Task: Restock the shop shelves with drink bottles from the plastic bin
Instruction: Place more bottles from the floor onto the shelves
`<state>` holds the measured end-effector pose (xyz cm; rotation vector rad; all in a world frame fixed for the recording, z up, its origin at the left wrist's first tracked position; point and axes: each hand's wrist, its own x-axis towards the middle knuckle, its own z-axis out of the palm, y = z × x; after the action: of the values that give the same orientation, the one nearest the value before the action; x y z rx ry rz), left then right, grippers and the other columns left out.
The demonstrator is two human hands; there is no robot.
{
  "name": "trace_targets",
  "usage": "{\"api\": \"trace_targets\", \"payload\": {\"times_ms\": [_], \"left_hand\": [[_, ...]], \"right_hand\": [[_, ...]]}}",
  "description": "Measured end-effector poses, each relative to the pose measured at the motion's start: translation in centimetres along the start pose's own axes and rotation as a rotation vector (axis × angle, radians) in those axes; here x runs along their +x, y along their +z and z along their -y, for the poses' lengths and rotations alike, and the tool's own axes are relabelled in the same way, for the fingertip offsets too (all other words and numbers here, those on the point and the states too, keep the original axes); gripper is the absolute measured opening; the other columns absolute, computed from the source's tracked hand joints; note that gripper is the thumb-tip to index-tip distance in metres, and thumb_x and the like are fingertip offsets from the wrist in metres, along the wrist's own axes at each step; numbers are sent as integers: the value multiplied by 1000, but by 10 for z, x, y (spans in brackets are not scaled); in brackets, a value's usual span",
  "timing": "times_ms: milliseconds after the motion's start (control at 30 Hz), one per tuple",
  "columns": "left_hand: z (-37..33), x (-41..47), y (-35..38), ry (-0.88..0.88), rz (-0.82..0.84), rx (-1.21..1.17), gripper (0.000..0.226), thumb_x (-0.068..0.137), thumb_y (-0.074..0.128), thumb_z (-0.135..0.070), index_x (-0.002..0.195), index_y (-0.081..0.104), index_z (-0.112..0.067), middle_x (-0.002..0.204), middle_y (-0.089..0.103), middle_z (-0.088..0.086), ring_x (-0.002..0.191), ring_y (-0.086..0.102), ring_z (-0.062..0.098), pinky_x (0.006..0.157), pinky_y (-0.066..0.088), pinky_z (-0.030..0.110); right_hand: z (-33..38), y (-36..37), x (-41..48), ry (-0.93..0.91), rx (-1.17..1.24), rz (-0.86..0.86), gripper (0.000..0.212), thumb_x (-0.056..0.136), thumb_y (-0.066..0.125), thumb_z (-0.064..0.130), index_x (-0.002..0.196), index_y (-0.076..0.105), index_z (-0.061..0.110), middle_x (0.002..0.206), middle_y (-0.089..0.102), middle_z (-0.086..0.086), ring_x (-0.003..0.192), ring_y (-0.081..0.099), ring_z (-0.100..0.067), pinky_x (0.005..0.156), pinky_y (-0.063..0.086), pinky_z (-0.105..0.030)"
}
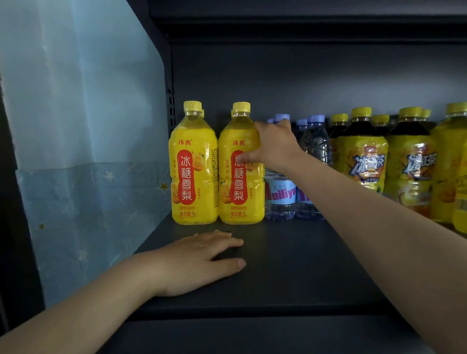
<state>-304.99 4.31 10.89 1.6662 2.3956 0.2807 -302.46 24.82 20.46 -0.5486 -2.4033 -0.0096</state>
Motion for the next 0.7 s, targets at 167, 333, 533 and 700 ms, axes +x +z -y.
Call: {"api": "trace_targets", "payload": {"times_ms": [167,333,533,700], "left_hand": [[2,1,1,0,-7,-24,55,91,32,-58,143,20,-46,155,8,-18,143,4,4,114,6,27],[-1,-1,2,-10,-27,-49,53,92,37,-56,142,25,-43,154,14,-16,142,10,4,111,10,23],[-11,-2,0,-77,-108,-6,52,91,41,-55,138,37,-34,148,31,-11,135,28,9,108,23,24],[-33,-3,-1,-192,-199,78,51,88,47,-55,130,49,-25,138,43,-2,125,41,16,103,36,29]], "right_hand": [[3,1,-7,43,4,-63,85,71,70,58,133,41,9,138,41,-13,131,33,-32,105,33,-41],[1,8,-31,60,219,-96,80,76,73,44,140,35,14,136,41,-13,129,35,-32,104,35,-40],[-14,-4,-60,68,194,-24,62,85,62,46,131,46,6,135,45,-14,126,39,-32,104,34,-38],[-42,-29,-99,52,151,158,57,88,61,37,134,45,6,136,46,-15,126,42,-29,102,37,-34]]}}
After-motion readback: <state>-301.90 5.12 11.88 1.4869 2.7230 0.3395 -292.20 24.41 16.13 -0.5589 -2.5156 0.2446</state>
